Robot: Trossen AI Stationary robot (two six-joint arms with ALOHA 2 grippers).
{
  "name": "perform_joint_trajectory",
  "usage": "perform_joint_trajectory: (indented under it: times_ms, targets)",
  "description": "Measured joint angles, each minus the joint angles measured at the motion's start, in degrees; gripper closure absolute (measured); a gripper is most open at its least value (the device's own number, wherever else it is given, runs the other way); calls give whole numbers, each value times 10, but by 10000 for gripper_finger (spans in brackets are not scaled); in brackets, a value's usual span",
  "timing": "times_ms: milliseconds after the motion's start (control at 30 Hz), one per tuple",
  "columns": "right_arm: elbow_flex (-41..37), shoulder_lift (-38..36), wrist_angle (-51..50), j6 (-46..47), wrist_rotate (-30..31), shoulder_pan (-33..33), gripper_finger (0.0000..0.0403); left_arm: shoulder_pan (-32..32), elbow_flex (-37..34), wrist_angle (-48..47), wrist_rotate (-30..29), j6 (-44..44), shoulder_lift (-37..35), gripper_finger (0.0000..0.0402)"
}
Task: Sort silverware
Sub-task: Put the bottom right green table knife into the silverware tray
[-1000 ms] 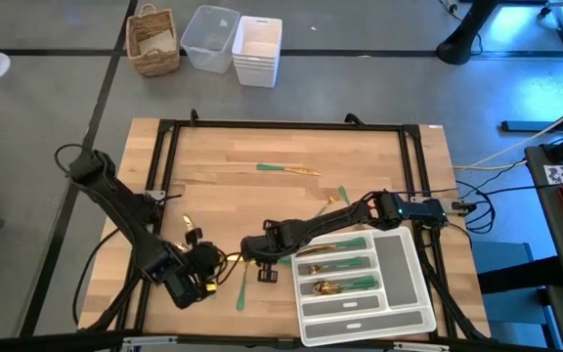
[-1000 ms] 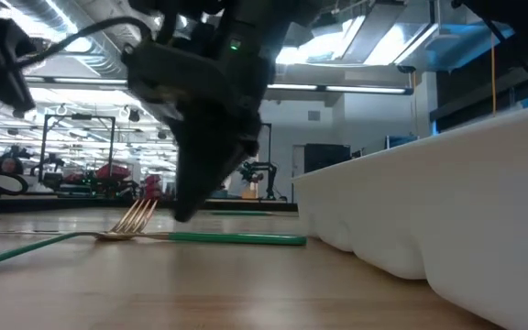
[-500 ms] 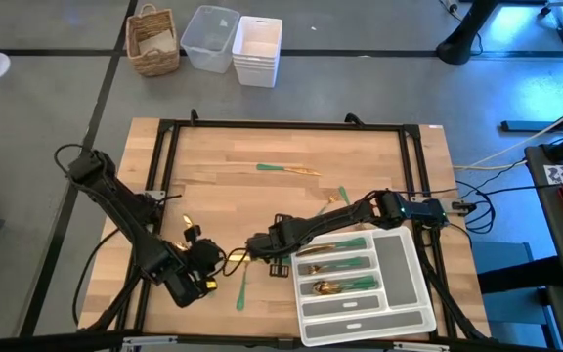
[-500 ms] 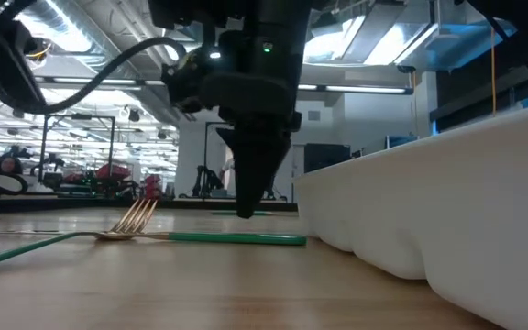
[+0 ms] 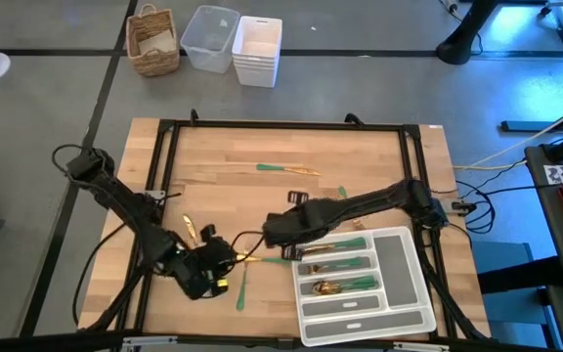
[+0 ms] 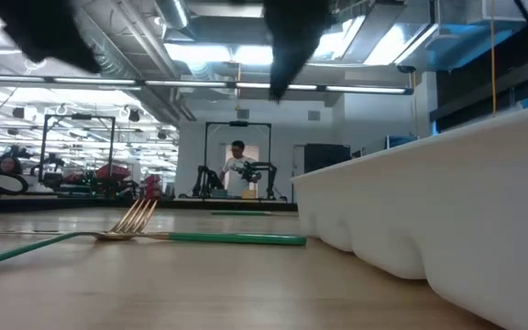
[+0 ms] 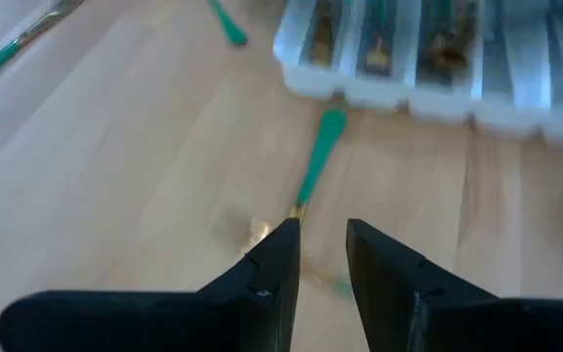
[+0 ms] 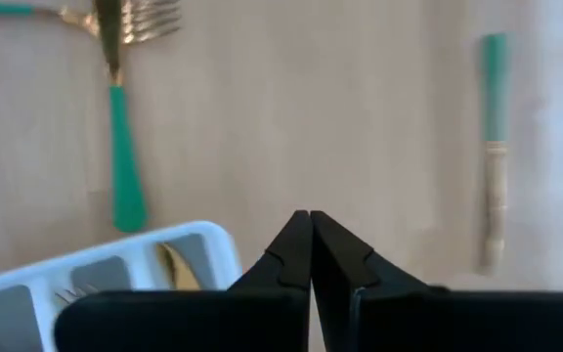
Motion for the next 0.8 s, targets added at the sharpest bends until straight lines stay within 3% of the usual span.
perform_joint_trajectory:
  times_ms: [100, 367, 567, 800]
  targets:
    - [0, -44, -21, -1, 32, 0, 398, 40, 0, 51, 47, 63, 6, 320]
    - [0, -154, -71, 18, 63, 0, 398, 138, 0, 122, 251, 202, 64, 291]
    - [0, -217, -128, 58, 120, 22, 398, 181, 0, 134, 280, 252, 111, 254]
    - [-16, -271, -162, 104, 208, 100, 398, 198, 0, 165, 322, 279, 176, 249]
